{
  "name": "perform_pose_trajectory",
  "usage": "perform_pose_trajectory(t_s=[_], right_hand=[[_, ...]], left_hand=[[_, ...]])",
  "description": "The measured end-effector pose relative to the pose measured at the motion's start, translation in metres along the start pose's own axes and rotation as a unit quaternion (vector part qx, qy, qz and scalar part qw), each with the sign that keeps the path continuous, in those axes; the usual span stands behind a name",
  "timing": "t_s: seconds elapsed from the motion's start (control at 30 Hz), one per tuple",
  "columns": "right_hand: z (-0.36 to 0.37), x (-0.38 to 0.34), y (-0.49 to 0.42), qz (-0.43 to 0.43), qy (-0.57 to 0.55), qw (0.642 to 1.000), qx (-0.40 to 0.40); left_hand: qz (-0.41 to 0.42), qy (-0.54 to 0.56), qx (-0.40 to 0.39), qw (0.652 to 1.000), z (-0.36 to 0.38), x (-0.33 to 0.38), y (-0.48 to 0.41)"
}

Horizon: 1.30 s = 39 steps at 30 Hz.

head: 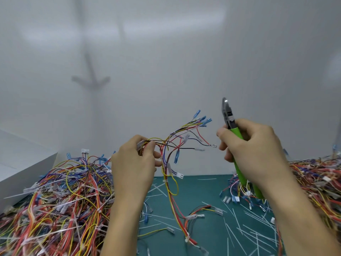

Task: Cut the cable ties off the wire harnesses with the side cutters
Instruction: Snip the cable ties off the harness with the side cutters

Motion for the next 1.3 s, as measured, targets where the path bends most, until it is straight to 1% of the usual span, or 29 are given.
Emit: perform_pose_trajectory(t_s=[0.17, 0.27, 0.37, 0.43, 0.5, 0.67, 0.83, 0.9, 1.0, 1.07, 1.1, 1.17, 1.23, 1.3], right_hand=[[0.011, 0.005, 0.003, 0.028, 0.005, 0.999, -0.019], [0.017, 0.005, 0.005, 0.045, -0.009, 0.998, -0.04], [0.022, 0.003, 0.009, 0.053, -0.018, 0.997, -0.054], [0.025, 0.002, 0.011, 0.049, -0.021, 0.997, -0.046], [0.028, 0.001, 0.012, 0.038, -0.015, 0.999, -0.032], [0.034, 0.001, 0.015, 0.023, 0.005, 1.0, 0.013], [0.034, 0.003, 0.017, 0.048, -0.005, 0.998, 0.035], [0.034, 0.005, 0.016, 0.056, -0.021, 0.997, 0.047], [0.033, 0.01, 0.012, 0.099, -0.073, 0.991, 0.06], [0.03, 0.013, 0.01, 0.121, -0.108, 0.985, 0.064], [0.028, 0.014, 0.01, 0.115, -0.107, 0.985, 0.066], [0.024, 0.014, 0.008, 0.063, -0.049, 0.995, 0.057], [0.019, 0.012, 0.006, 0.007, 0.027, 0.999, 0.021], [0.014, 0.01, 0.005, -0.009, 0.075, 0.997, -0.024]], left_hand=[[0.007, 0.028, -0.009, 1.0, 0.002, 0.001, 0.0], [-0.021, 0.096, -0.029, 0.995, 0.003, 0.004, 0.001], [-0.058, 0.171, -0.065, 0.981, 0.007, 0.01, 0.005], [-0.083, 0.218, -0.099, 0.967, 0.01, 0.015, 0.008], [-0.095, 0.241, -0.133, 0.957, 0.013, 0.019, 0.012], [-0.087, 0.231, -0.184, 0.951, 0.022, 0.023, 0.02], [-0.052, 0.205, -0.229, 0.95, 0.024, 0.02, 0.019], [-0.037, 0.198, -0.245, 0.948, 0.026, 0.019, 0.02], [-0.009, 0.187, -0.275, 0.943, 0.027, 0.019, 0.022], [-0.006, 0.186, -0.283, 0.941, 0.028, 0.018, 0.023], [-0.012, 0.188, -0.28, 0.941, 0.029, 0.018, 0.023], [-0.026, 0.189, -0.267, 0.945, 0.03, 0.016, 0.023], [-0.039, 0.192, -0.257, 0.946, 0.031, 0.014, 0.021], [-0.053, 0.197, -0.244, 0.948, 0.031, 0.012, 0.019]])
Point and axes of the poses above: each hand's wrist, its own y-axis away from the middle knuckle, its own z-axis out of the palm, x = y × z, the point moved 2 cm from there along -y, towards the middle knuckle, and after that the axes turned 11 degrees about x, right-handed, at the moved point
